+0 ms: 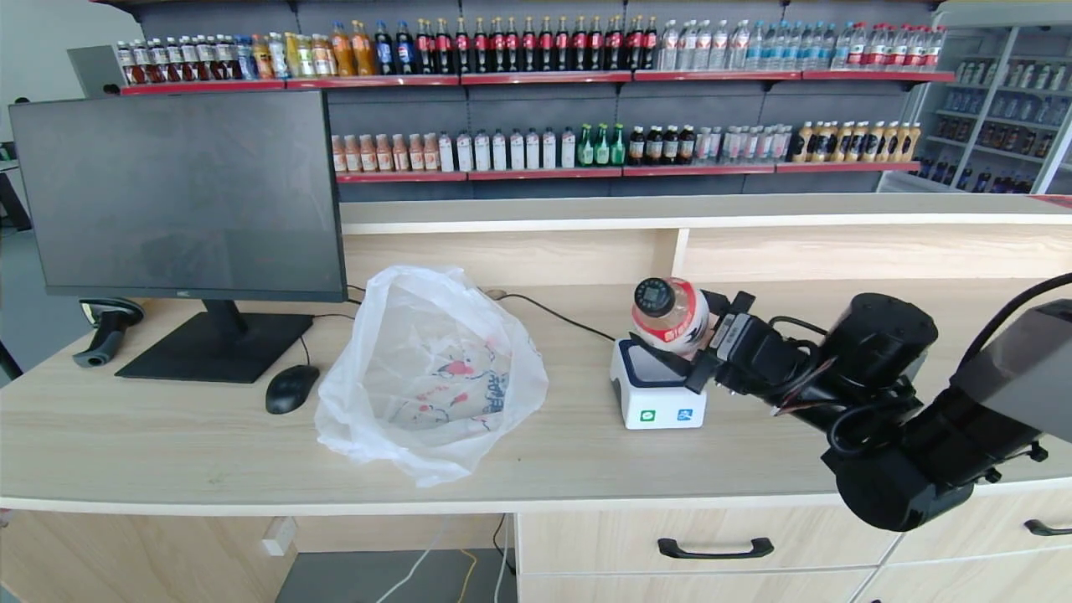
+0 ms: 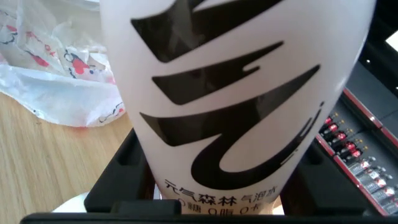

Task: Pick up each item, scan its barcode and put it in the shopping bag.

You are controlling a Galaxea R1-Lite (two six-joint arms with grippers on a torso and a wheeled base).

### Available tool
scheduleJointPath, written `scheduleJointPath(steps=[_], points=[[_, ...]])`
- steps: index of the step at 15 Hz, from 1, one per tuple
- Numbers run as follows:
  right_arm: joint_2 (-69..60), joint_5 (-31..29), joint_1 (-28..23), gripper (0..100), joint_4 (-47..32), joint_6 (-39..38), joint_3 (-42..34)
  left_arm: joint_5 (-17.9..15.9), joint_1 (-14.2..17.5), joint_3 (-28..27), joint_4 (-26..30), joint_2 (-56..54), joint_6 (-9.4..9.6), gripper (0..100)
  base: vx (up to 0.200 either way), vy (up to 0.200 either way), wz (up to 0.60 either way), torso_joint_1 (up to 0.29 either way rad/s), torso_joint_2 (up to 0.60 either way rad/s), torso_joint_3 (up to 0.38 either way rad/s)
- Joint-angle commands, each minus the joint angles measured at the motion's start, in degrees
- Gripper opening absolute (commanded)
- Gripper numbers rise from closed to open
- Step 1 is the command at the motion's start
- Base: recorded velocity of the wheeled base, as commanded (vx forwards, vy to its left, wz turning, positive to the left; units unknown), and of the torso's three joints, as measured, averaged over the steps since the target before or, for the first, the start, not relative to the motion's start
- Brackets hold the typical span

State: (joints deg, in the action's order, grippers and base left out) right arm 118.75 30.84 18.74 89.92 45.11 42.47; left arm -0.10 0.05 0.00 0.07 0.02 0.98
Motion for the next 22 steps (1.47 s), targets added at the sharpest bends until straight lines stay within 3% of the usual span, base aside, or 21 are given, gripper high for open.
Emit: scheduleJointPath(steps=[1,3,8,10,14,19,22], points=[[-4.8,-3.4,2.3,0,0.1,-2.7,-0.6,0.0,0.0,0.0,0.0,0.0,-0.01,100,0.000,0.000,0.00,0.000,0.00,0.000],[-8.5,-7.8,3.9,0,0.1,-6.1,-1.1,0.0,0.0,0.0,0.0,0.0,-0.01,100,0.000,0.000,0.00,0.000,0.00,0.000],[-18.8,-39.5,13.4,0,0.1,-23.9,-2.0,0.0,0.0,0.0,0.0,0.0,-0.01,100,0.000,0.000,0.00,0.000,0.00,0.000],[-20.0,-46.0,14.9,0,0.1,-30.3,-5.6,0.0,0.0,0.0,0.0,0.0,-0.01,100,0.000,0.000,0.00,0.000,0.00,0.000],[-23.7,-49.7,15.0,0,0.1,-33.8,-15.8,0.0,0.0,0.0,0.0,0.0,-0.01,100,0.000,0.000,0.00,0.000,0.00,0.000],[-21.6,-49.9,14.9,0,0.1,-44.0,-18.1,0.0,0.0,0.0,0.0,0.0,-0.01,100,0.000,0.000,0.00,0.000,0.00,0.000],[-21.2,-50.0,14.9,0,0.1,-44.5,-18.0,0.0,0.0,0.0,0.0,0.0,-0.01,100,-0.067,0.000,0.00,0.001,0.00,-0.001]])
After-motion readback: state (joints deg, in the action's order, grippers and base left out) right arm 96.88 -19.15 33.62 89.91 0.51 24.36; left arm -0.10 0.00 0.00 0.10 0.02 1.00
